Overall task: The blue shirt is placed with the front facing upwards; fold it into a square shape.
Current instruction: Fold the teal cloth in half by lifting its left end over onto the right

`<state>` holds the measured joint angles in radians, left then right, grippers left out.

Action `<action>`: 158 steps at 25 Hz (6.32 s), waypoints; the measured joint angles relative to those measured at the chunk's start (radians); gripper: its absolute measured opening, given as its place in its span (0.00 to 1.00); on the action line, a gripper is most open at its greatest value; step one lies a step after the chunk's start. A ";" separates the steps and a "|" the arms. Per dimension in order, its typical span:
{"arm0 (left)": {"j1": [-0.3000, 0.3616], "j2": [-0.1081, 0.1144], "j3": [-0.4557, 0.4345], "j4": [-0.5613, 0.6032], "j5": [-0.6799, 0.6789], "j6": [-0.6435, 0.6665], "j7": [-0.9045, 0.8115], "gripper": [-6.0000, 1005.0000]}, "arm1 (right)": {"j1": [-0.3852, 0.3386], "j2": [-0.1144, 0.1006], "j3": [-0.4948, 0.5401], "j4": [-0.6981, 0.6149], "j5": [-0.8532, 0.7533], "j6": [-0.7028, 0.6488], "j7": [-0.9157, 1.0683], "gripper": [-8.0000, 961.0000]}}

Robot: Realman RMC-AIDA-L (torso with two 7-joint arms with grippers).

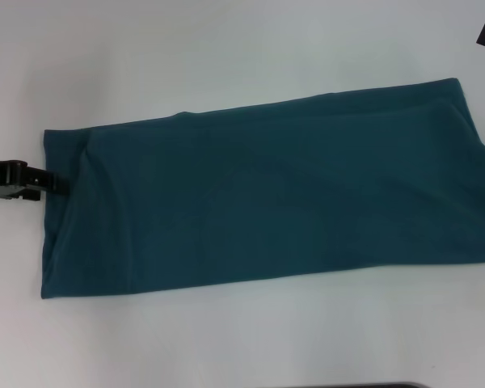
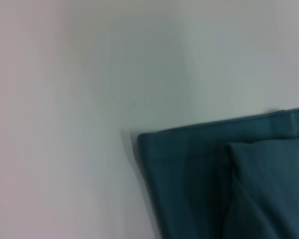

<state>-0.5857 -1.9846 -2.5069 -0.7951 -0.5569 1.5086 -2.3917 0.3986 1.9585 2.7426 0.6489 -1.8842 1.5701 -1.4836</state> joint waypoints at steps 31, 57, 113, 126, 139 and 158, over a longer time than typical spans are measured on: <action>-0.049 -0.036 0.027 -0.011 0.010 0.022 -0.002 0.59 | 0.003 -0.002 0.000 0.003 -0.001 -0.001 -0.003 0.71; -0.045 -0.073 0.028 -0.043 -0.027 0.024 0.047 0.59 | 0.005 -0.002 0.000 -0.007 -0.001 -0.004 -0.012 0.71; -0.017 -0.045 0.030 -0.089 0.087 0.057 -0.106 0.59 | 0.004 -0.002 -0.001 0.002 -0.001 0.004 -0.006 0.71; -0.031 -0.048 0.029 -0.069 0.095 0.050 -0.107 0.59 | 0.001 -0.003 -0.001 0.002 -0.001 0.005 -0.007 0.71; -0.027 -0.030 0.026 -0.071 0.111 0.046 -0.118 0.59 | 0.001 -0.005 -0.001 0.002 -0.001 0.003 -0.007 0.71; -0.033 -0.048 0.040 -0.065 0.126 0.046 -0.122 0.59 | 0.002 -0.005 -0.001 0.002 -0.001 0.005 -0.009 0.71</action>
<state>-0.6188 -2.0330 -2.4668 -0.8606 -0.4305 1.5550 -2.5139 0.4004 1.9534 2.7412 0.6504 -1.8851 1.5754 -1.4926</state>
